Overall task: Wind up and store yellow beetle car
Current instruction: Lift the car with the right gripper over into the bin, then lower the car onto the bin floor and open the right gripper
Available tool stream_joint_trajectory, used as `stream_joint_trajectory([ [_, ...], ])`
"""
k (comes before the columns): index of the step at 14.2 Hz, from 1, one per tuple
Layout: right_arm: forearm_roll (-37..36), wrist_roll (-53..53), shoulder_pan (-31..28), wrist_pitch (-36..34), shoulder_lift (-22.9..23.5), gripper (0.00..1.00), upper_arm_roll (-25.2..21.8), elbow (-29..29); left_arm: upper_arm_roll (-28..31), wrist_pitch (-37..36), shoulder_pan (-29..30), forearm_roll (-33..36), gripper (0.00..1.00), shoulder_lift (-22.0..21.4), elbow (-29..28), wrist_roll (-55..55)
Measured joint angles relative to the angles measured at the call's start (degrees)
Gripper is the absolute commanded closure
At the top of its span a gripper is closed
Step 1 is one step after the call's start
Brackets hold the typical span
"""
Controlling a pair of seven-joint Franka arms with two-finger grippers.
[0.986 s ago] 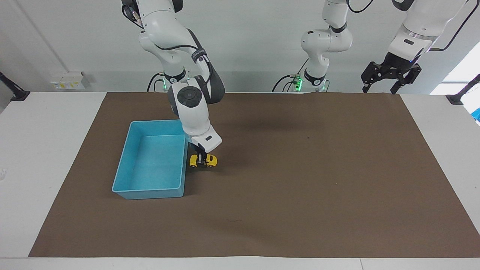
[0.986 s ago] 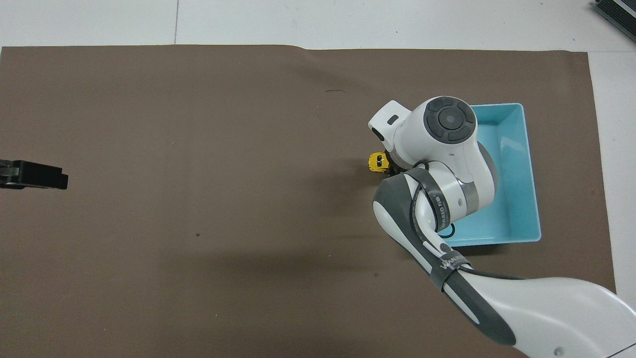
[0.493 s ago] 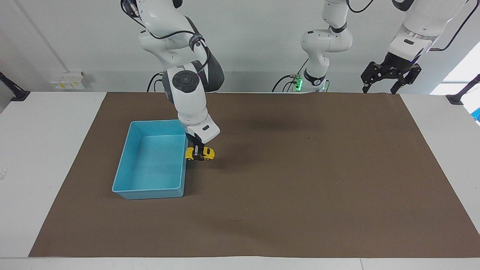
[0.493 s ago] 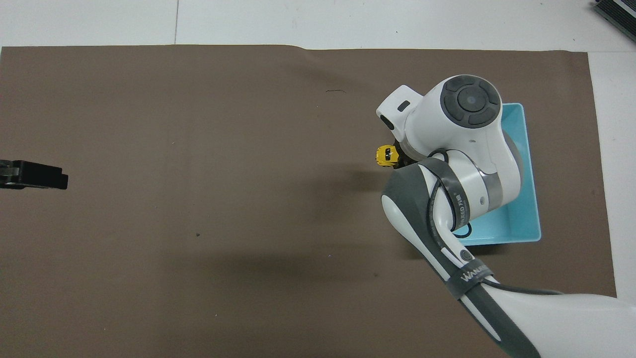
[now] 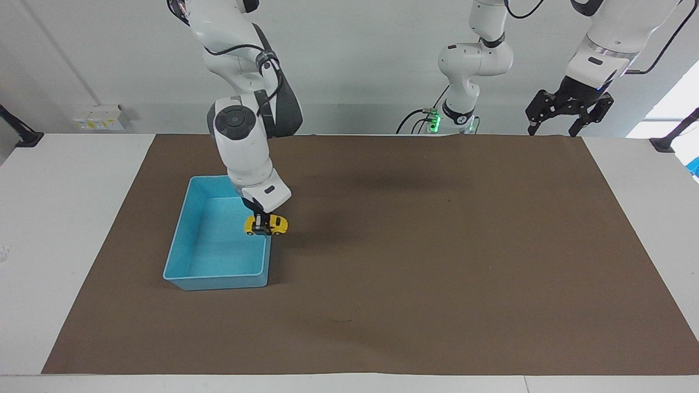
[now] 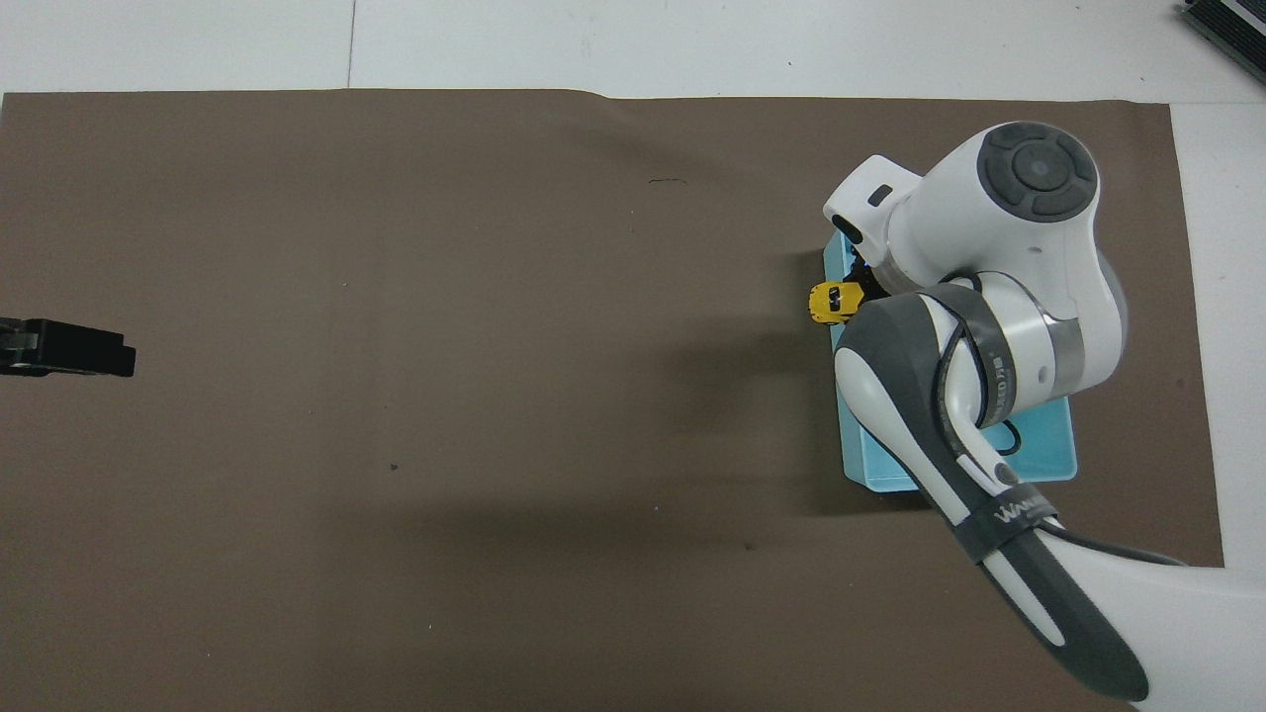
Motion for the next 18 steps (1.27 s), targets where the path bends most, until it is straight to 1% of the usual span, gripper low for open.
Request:
stream_joint_trajectory([
  [5, 0.0, -4.5, -4.1, -0.1, -0.3, 1.00, -0.1, -2.2, 0.0, 0.0, 0.0, 0.0, 0.00, 0.0, 0.0, 0.0],
  [10, 0.0, -8.0, -8.0, 0.2, -3.4, 1.00, -0.1, -7.5, 0.0, 0.0, 0.0, 0.0, 0.00, 0.0, 0.0, 0.0],
  [14, -0.1, -9.2, -10.1, 4.2, -5.8, 1.00, -0.1, -12.9, 0.0, 0.0, 0.0, 0.0, 0.00, 0.0, 0.0, 0.0],
  [18, -0.2, -9.3, -10.5, 8.0, -7.5, 1.00, -0.1, -16.8, 0.0, 0.0, 0.0, 0.0, 0.00, 0.0, 0.0, 0.0],
])
